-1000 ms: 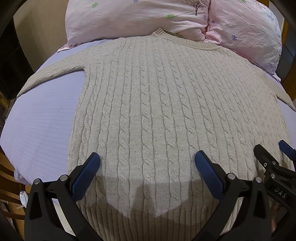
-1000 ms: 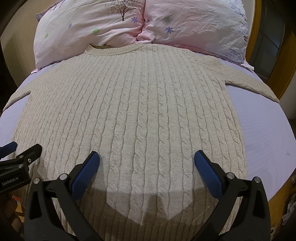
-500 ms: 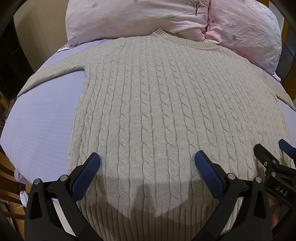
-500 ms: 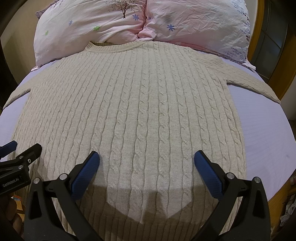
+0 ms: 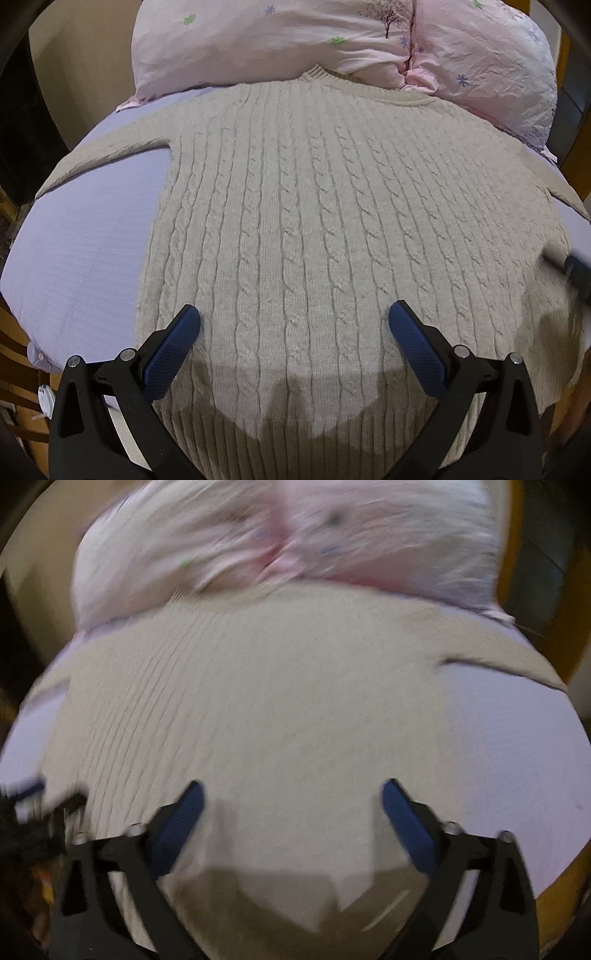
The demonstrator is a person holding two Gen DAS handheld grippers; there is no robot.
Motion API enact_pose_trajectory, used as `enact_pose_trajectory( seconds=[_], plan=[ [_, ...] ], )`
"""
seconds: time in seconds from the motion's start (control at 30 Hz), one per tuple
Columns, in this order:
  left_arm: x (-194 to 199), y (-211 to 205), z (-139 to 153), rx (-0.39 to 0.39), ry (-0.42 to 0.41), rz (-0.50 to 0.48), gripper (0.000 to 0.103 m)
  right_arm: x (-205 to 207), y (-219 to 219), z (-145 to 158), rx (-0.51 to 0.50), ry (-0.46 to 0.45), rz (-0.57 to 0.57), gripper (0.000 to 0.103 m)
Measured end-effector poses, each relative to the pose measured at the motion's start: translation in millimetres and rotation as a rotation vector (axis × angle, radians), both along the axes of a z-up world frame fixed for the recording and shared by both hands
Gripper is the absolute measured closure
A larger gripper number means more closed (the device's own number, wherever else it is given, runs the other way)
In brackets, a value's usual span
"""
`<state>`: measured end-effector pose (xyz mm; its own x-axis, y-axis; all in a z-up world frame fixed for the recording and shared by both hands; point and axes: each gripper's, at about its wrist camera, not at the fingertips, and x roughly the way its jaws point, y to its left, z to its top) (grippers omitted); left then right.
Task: Fold small clothes
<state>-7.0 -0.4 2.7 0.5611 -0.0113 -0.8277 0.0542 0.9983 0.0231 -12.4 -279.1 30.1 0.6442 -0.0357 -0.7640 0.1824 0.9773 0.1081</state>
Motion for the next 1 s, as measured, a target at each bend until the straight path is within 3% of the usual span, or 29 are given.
enact_pose_trajectory(
  seconds=[0.07, 0.1, 0.2, 0.27, 0.37, 0.47, 0.6, 0.73, 0.83, 0.93, 1.0],
  plan=[
    [1, 5, 2, -0.037, -0.015, -0.003, 0.001, 7, -63, 17, 0.061, -0.046, -0.151, 0.026],
    [2, 9, 4, -0.062, -0.024, -0.005, 0.001, 11, -95, 22, 0.096, -0.061, -0.224, 0.035],
    [8, 27, 16, -0.216, -0.087, -0.032, 0.001, 28, -196, 23, 0.197, -0.039, -0.444, 0.057],
    [14, 37, 25, -0.269, -0.149, -0.059, 0.001, 36, -260, 15, 0.29, -0.022, -0.586, 0.062],
    [24, 48, 37, -0.241, -0.223, -0.069, 0.001, 33, -327, -3, 0.442, -0.022, -0.758, 0.074],
    [38, 65, 46, -0.234, -0.264, -0.031, 0.001, 31, -360, -20, 0.522, -0.022, -0.865, 0.078],
    [48, 88, 52, -0.265, -0.304, 0.038, 0.001, 34, -379, -34, 0.565, -0.055, -0.903, 0.086],
    [64, 115, 48, -0.27, -0.291, 0.118, 0.001, 38, -396, -43, 0.66, -0.121, -0.941, 0.088],
    [68, 134, 46, -0.298, -0.288, 0.15, 0.001, 43, -410, -45, 0.696, -0.144, -0.923, 0.096],
    [68, 157, 46, -0.324, -0.302, 0.188, 0.001, 53, -389, -20, 0.558, -0.177, -0.876, 0.097],
    [67, 177, 46, -0.36, -0.309, 0.22, 0.001, 69, -340, 29, 0.405, -0.267, -0.709, 0.097]
  ],
)
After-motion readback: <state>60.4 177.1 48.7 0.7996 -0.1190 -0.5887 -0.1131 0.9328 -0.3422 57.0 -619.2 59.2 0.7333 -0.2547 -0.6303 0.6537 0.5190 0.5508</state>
